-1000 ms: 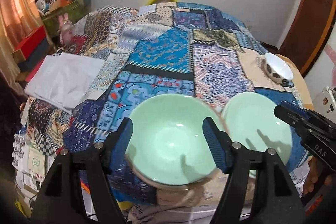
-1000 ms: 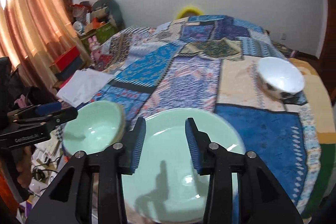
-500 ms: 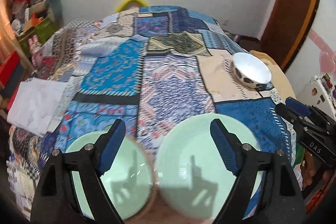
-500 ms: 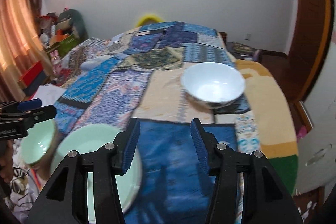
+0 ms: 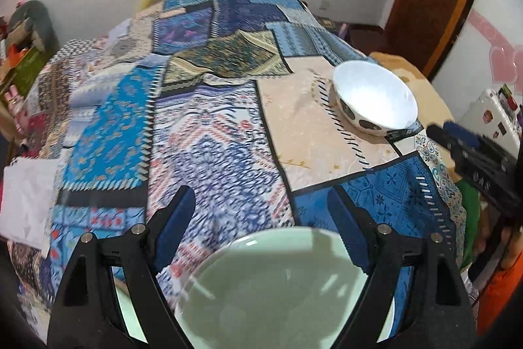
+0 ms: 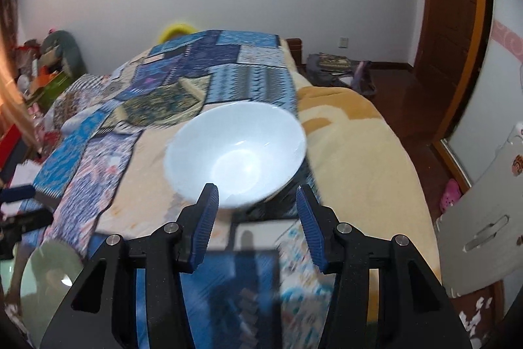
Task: Organize plates and bowls
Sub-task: 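Move the left tool to the white spotted bowl and grasp its rim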
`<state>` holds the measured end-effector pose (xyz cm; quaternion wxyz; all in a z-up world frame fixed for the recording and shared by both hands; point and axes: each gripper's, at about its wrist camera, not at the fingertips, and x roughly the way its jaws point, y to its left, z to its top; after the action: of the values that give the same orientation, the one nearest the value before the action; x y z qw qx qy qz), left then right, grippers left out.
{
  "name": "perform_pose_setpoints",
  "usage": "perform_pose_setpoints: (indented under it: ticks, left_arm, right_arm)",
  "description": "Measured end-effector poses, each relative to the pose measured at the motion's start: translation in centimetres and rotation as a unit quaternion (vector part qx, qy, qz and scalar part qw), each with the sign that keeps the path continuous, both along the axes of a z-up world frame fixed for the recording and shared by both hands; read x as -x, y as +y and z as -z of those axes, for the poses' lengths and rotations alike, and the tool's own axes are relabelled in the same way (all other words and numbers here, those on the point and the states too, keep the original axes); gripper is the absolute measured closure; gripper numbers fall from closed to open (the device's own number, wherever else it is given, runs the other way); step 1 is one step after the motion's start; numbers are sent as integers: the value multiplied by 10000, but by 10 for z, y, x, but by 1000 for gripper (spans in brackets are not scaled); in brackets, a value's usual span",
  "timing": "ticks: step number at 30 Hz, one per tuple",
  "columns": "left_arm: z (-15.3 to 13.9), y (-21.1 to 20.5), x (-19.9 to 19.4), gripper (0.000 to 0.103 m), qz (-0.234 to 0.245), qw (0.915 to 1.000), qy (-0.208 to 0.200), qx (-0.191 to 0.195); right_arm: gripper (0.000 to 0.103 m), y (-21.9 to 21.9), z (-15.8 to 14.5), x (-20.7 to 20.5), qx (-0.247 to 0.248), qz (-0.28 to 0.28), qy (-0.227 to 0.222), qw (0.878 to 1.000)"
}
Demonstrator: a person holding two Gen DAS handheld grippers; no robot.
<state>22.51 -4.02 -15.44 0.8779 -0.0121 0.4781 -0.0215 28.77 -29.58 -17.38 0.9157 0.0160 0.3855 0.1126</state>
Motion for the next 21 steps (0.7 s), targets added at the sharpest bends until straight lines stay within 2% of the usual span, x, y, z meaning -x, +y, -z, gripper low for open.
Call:
perform_pose_setpoints:
  ticks: [7, 17, 21]
  left_arm:
    - [19, -9, -35, 20, 143, 9997, 169, 39]
    - [34, -17, -44, 20, 327, 9991, 257, -22]
    - [36, -20, -45, 20, 308, 9992, 271, -17]
  right_arm:
    - [78, -12, 24, -38, -257, 96, 514, 9983]
    - [80, -6, 32, -67, -195, -123, 719, 9971]
    - [81, 1, 35, -71, 8, -353, 720, 9968]
